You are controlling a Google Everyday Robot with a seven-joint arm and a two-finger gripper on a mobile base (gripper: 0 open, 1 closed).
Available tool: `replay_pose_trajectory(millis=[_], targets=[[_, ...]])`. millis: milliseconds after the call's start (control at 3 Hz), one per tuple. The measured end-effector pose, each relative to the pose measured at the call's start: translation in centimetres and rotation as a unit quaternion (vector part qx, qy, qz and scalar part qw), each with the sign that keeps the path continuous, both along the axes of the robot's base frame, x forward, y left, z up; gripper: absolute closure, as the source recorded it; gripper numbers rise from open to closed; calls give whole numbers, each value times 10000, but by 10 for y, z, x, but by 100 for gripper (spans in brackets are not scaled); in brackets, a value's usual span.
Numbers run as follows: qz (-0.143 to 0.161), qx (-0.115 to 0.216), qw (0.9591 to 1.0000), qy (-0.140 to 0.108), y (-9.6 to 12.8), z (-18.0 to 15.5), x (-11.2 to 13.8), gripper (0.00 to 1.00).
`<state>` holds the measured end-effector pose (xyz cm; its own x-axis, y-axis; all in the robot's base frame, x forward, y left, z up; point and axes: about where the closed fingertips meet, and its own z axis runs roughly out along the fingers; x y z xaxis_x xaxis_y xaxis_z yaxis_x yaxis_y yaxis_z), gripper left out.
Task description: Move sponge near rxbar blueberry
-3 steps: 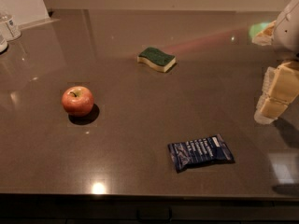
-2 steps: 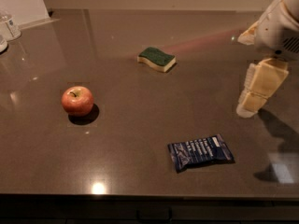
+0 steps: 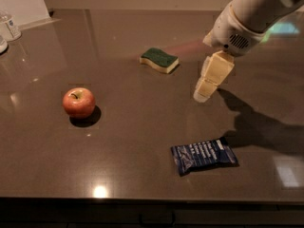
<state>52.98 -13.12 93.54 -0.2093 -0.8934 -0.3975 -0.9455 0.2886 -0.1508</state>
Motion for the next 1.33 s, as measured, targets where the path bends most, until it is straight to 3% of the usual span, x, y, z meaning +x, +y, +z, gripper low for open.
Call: replay_pose_trajectory(millis=[667,1333], targets=[[-31,698,9976,23,66,-28,65,0],[-425,872,9953,-48,86,-47,130,0]])
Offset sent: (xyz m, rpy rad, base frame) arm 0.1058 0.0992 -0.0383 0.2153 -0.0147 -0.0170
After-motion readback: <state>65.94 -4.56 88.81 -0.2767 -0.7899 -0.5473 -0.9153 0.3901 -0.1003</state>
